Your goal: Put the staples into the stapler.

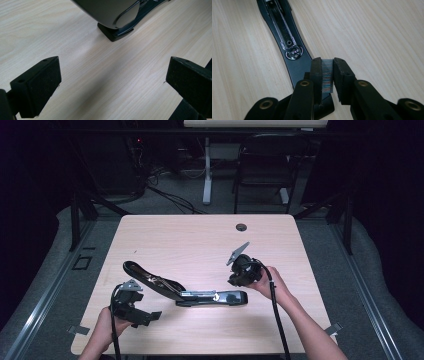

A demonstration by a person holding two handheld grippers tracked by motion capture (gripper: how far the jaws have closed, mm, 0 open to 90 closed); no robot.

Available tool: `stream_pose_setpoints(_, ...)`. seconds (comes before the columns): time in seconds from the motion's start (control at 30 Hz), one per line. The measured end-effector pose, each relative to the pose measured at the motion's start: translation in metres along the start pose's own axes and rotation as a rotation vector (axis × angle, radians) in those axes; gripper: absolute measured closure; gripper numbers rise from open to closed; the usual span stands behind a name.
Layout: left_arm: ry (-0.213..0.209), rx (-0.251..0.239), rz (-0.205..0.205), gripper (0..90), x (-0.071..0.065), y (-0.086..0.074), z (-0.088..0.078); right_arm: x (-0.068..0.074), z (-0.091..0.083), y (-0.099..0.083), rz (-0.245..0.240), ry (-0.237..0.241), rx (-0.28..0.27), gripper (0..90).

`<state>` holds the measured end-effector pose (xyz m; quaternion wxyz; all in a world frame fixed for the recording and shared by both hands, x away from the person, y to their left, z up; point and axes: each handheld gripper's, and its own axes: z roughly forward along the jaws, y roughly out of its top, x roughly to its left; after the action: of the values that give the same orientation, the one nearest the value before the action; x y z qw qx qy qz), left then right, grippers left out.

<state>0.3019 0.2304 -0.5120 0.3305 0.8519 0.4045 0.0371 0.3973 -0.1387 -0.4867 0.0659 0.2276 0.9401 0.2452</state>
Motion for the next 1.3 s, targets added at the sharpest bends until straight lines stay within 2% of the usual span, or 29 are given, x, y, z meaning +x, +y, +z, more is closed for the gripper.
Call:
stream_pose_setpoints(0.5,-0.03,-0.024,-0.011,0.0,0.001,0.0,-0.001,0.008,0.004,0.017,-0.043,0.035,-0.015,78.2)
stream_pose_setpoints(1.3,-0.036,-0.021,-0.008,0.0,0.0,0.0,-0.001,0.023,0.015,0.041,-0.104,0.07,-0.012,78.1)
